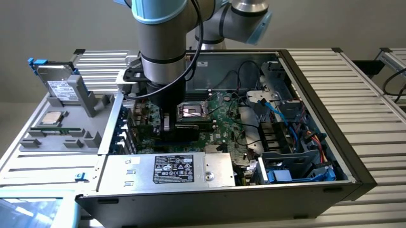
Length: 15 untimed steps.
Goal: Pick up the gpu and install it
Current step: 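Insert the gpu into the slot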
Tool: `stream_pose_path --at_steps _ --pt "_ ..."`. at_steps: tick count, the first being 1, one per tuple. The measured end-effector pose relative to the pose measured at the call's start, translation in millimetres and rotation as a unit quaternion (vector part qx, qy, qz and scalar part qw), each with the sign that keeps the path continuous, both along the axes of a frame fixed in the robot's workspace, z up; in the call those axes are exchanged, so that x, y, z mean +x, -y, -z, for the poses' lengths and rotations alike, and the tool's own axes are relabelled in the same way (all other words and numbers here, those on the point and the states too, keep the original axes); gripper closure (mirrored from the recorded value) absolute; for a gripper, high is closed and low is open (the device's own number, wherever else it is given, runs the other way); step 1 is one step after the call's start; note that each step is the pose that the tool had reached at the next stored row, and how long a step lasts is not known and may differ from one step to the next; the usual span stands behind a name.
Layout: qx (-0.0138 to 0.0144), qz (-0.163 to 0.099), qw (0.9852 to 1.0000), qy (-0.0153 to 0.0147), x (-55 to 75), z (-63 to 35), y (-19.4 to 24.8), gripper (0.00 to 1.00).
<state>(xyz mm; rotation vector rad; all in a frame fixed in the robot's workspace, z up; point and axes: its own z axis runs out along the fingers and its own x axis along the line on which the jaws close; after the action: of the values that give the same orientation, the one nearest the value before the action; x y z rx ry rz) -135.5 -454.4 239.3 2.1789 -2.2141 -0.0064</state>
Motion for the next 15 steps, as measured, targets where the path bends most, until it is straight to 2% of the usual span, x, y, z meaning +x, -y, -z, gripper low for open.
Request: stream_pose_path --at_steps 2,4,15 --pt "0.0005 -0.001 1.0 0.0003 0.0 0.1 0.7 0.72" --pt "0.0027 -0.002 1.0 0.0004 0.0 0.1 1.8 0.72" --pt "0.0027 -0.002 1.0 0.0004 -0.3 0.9 1.1 0.72"
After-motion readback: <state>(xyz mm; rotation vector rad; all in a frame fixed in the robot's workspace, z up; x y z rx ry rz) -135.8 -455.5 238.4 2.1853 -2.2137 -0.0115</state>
